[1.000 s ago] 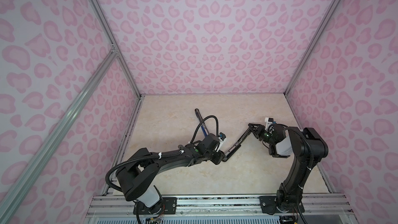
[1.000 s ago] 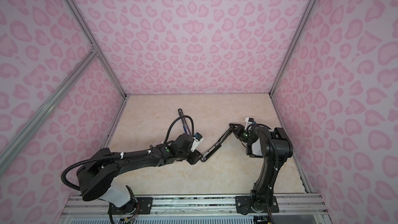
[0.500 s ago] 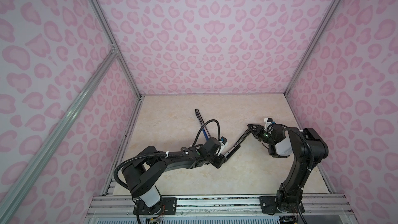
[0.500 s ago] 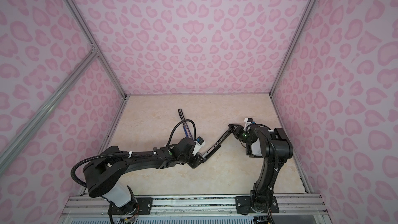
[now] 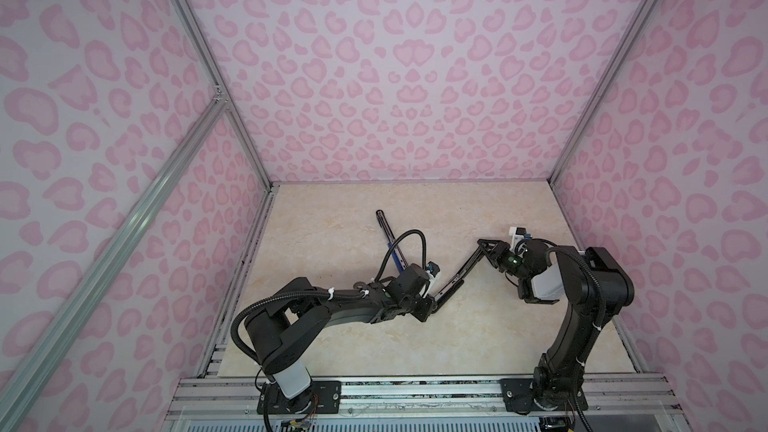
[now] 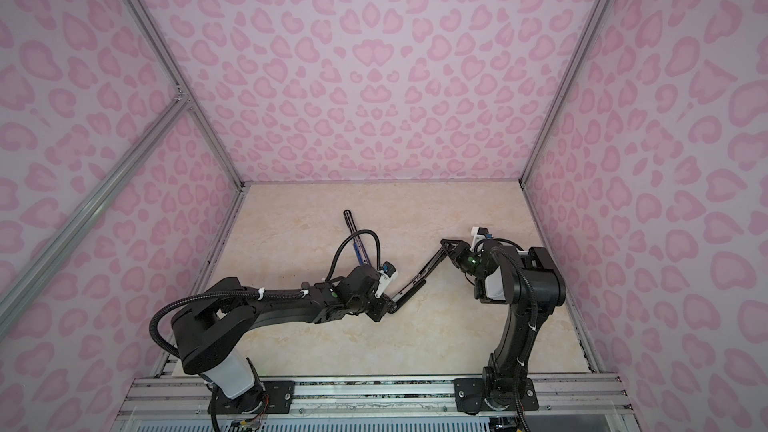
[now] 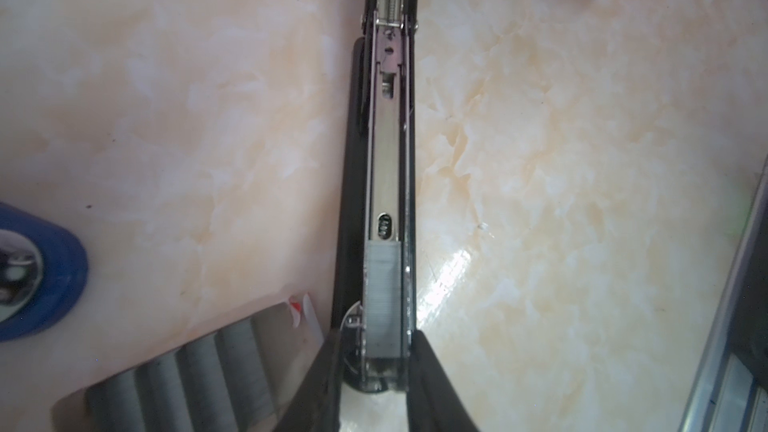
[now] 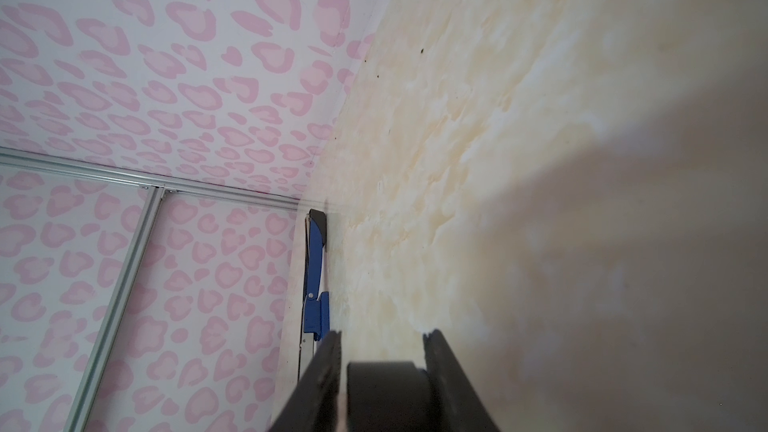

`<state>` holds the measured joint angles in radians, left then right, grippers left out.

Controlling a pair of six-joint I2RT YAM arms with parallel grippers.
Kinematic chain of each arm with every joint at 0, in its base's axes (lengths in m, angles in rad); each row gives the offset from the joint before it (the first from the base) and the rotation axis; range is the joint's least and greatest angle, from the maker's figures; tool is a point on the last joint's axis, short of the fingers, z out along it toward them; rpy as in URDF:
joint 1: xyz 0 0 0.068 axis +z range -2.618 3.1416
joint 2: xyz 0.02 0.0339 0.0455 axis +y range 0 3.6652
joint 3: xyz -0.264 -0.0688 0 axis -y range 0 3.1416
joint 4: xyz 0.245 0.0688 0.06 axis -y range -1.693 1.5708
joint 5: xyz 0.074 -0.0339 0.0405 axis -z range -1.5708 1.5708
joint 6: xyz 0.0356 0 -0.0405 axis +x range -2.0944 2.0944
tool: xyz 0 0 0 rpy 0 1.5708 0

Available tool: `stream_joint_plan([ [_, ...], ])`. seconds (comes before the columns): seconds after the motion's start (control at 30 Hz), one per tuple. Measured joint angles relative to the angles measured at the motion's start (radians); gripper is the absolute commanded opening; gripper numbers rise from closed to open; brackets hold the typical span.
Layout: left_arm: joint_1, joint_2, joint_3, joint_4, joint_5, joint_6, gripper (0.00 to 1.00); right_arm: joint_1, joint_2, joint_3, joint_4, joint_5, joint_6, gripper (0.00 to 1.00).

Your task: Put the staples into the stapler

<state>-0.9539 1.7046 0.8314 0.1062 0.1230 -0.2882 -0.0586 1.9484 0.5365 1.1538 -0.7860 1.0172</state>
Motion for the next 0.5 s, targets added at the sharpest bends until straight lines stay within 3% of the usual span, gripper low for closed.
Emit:
stream_joint_plan([
  [0.2,-0.002,0.008,0.008,0.001,-0.004,0.008,0.12,0.000,-0.009,0.000,-0.004,0.003,-0.005,0.32],
  [0.5,-0.005,0.014,0.029,-0.004,-0.027,0.027,0.08,0.003,-0.134,0.000,-0.152,0.028,-0.093,0.32],
])
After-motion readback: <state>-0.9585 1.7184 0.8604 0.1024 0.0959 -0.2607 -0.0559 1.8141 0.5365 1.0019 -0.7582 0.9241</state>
